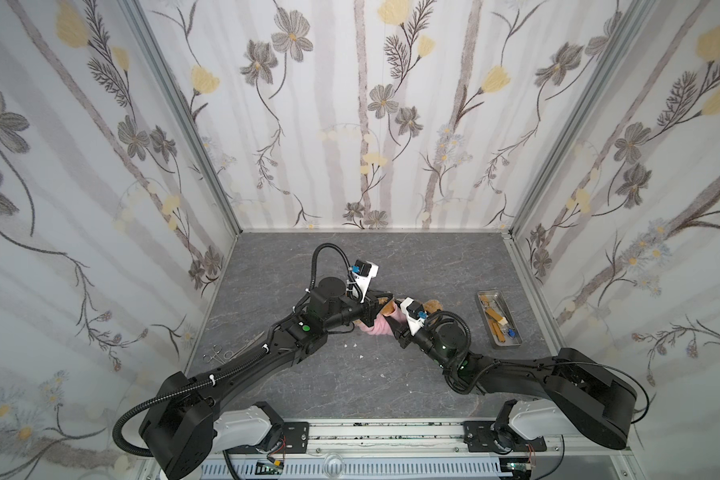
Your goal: Dress the teddy bear
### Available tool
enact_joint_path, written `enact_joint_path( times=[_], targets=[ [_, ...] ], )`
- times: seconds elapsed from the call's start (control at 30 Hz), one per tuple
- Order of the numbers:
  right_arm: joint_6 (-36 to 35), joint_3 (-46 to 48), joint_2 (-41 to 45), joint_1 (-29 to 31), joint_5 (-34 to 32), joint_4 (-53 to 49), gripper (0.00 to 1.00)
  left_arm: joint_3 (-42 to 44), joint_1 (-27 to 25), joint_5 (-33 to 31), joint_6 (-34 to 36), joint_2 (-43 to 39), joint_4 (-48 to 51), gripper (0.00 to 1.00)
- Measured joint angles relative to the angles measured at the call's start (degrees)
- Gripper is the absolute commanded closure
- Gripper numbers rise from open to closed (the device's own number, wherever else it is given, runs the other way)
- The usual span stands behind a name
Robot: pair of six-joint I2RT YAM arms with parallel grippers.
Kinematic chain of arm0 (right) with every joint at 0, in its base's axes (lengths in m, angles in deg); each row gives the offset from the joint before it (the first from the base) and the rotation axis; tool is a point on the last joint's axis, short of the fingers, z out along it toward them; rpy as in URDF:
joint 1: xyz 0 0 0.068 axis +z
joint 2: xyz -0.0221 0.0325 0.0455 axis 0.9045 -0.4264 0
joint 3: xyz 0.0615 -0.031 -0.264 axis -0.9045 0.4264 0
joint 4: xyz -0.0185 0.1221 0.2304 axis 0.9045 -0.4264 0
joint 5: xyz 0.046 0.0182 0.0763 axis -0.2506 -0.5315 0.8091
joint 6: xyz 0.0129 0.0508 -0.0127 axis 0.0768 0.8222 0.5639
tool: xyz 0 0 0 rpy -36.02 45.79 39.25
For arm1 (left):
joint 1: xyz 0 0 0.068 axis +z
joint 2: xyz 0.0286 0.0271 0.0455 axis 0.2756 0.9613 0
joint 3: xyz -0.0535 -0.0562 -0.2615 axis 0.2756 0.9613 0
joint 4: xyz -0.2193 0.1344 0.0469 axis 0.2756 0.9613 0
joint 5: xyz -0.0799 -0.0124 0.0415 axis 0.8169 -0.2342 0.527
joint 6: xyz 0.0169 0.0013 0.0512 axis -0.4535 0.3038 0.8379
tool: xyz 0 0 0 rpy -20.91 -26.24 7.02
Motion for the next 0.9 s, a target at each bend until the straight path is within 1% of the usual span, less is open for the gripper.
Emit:
enact_joint_path(
  times=[0.17, 0.27, 0.37, 0.5, 0.63, 0.73, 0.9],
  targets=[
    [-0.74, 0.33, 5.66, -0.39, 0.04, -4.35, 0.33, -0.02, 0.11, -1.11, -0.42, 0.2, -1.68, 1.0],
    [-0.87, 0.11, 6.88, -0.44, 1.2, -6.14, 0.3, -0.13, 0.11, -1.66, -0.85, 0.39, -2.27, 1.0],
    [-0.87, -1.25, 6.29, 0.0, 2.8, -7.67, 0.29, -0.35, 0.13, -1.95, -1.31, 0.59, -2.6, 1.0],
    [-0.87, -4.26, 3.06, 0.28, 3.63, -7.74, 0.33, -0.39, 0.11, -2.32, -1.77, 0.55, -3.02, 1.0],
    [-0.61, -6.43, -0.28, 0.28, 3.56, -5.53, 0.43, -0.33, 0.07, -2.34, -2.95, 0.22, -3.02, 1.0],
    [0.2, -5.88, -3.8, 0.28, 3.1, -0.57, 0.47, -0.31, 0.07, -2.62, -4.22, -0.02, -2.84, 1.0],
    [1.14, -0.61, -9.09, 0.31, 2.47, 10.88, 0.53, -0.9, 0.07, -2.99, -7.54, -0.35, 0.57, 1.0]
  ],
)
